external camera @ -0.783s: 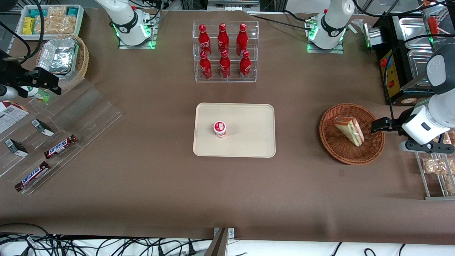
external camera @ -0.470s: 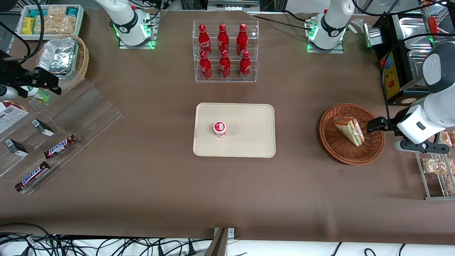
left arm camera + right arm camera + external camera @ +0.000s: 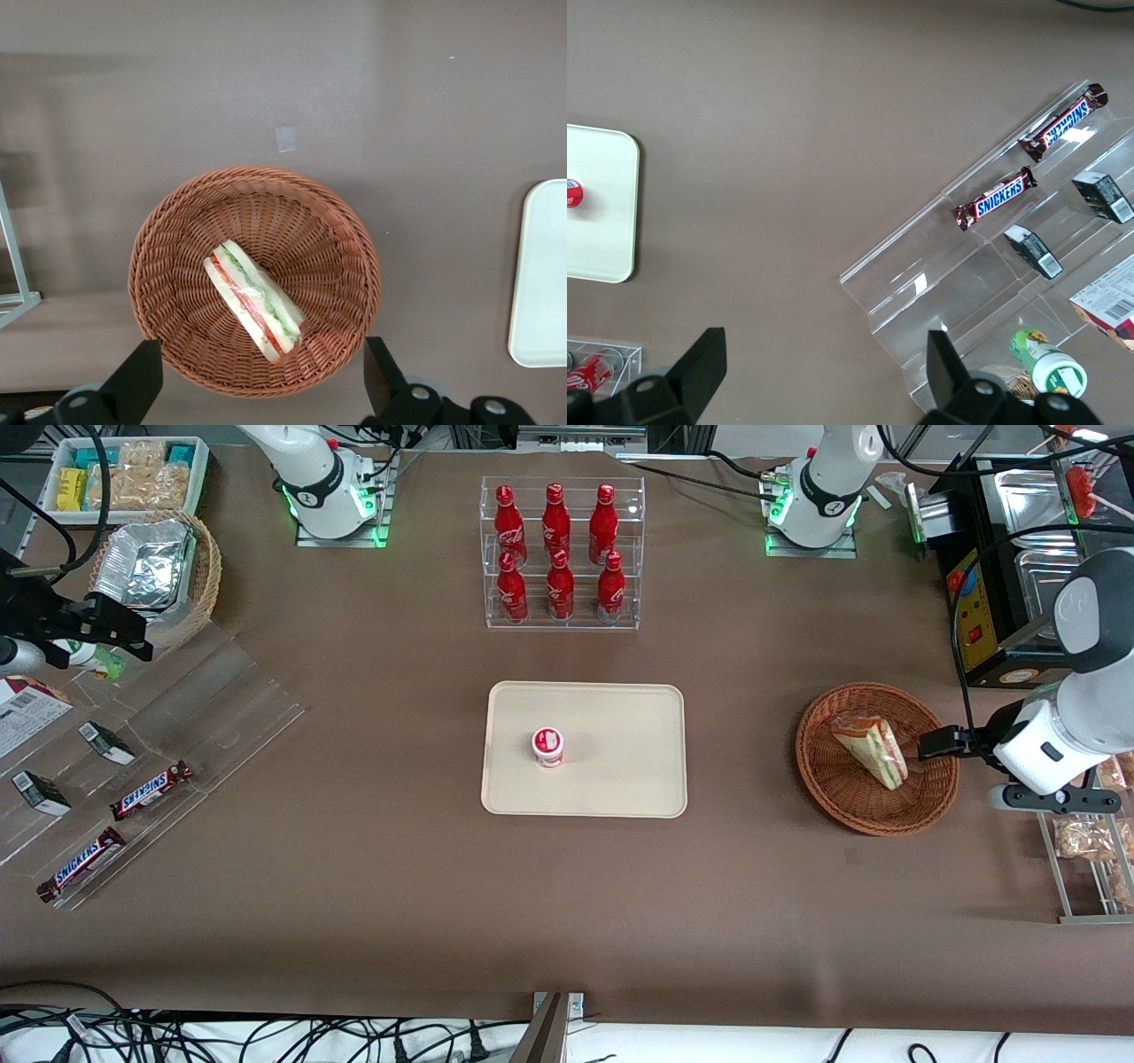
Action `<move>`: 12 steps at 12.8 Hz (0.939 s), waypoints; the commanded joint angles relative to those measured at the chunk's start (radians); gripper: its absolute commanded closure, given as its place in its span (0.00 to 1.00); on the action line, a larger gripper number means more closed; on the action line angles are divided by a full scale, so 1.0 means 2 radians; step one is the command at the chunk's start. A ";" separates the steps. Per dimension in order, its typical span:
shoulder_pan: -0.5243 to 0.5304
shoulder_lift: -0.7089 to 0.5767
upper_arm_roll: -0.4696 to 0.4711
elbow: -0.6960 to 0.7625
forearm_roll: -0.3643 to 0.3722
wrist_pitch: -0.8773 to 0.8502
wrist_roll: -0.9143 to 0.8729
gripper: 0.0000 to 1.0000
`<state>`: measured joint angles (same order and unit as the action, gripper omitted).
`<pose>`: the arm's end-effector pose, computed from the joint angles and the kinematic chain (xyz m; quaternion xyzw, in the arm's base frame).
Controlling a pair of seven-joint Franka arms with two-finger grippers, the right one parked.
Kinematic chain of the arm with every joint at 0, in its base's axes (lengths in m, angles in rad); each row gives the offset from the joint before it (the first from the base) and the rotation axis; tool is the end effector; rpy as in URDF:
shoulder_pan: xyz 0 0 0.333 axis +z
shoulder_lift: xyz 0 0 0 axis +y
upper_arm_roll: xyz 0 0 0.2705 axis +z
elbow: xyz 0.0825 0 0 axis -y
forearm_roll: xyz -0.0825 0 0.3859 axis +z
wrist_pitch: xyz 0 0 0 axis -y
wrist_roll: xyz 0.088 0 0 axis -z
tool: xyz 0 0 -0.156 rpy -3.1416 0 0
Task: Place sandwich from basket to tray
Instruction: 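Move the open left gripper above the sandwich in the wicker basket, then lower the left gripper onto the sandwich and close on it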
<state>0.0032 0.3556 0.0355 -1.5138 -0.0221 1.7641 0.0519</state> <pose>0.6354 0.0199 0.3589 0.9986 -0.0047 -0.0523 0.0069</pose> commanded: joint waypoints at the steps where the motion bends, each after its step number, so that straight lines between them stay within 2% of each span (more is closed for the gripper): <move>1: 0.003 0.025 0.000 0.004 0.004 0.006 -0.098 0.00; 2: 0.003 0.037 0.000 0.004 0.009 0.009 -0.166 0.00; 7: 0.003 0.045 0.001 -0.070 0.013 0.106 -0.198 0.00; 10: 0.002 0.035 0.000 -0.159 0.056 0.212 -0.277 0.00; 12: 0.003 0.034 -0.001 -0.182 0.069 0.227 -0.291 0.00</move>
<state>0.0095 0.4694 0.0368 -1.7981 0.0810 2.1814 -0.4888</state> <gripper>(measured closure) 0.000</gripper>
